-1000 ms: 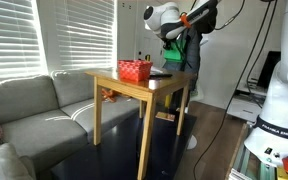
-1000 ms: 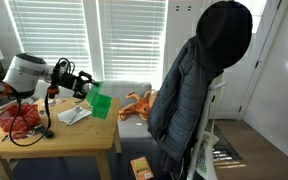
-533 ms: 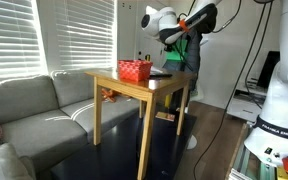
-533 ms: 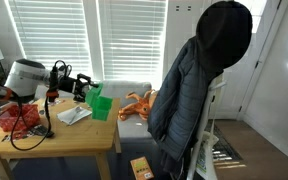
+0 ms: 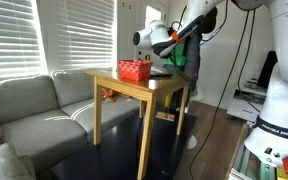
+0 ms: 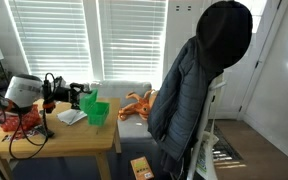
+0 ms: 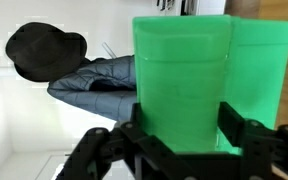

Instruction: Open the green container.

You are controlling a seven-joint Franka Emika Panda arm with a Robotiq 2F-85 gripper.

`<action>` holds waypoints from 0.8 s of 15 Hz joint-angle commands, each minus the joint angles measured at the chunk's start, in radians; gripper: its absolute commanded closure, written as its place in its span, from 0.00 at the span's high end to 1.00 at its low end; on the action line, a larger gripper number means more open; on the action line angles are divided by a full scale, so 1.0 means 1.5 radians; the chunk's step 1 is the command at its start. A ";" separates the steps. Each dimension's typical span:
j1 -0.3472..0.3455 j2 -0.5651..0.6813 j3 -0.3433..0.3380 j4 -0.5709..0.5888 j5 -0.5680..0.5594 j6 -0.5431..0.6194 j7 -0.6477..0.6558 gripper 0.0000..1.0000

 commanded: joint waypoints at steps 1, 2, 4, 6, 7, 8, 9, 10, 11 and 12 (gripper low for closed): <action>0.005 0.042 0.006 0.031 -0.038 -0.022 0.061 0.50; 0.004 0.048 0.007 0.033 -0.039 -0.019 0.076 0.50; 0.005 0.061 0.006 0.038 -0.050 -0.022 0.101 0.50; 0.005 0.072 0.007 0.042 -0.059 -0.021 0.114 0.50; 0.004 0.075 0.008 0.044 -0.059 -0.019 0.118 0.50; 0.005 0.080 0.007 0.046 -0.062 -0.020 0.122 0.50; 0.005 0.083 0.008 0.047 -0.063 -0.018 0.123 0.50; 0.006 0.087 0.007 0.050 -0.067 -0.020 0.126 0.50; 0.006 0.090 0.008 0.050 -0.069 -0.019 0.126 0.50; 0.006 0.093 0.008 0.051 -0.071 -0.017 0.125 0.50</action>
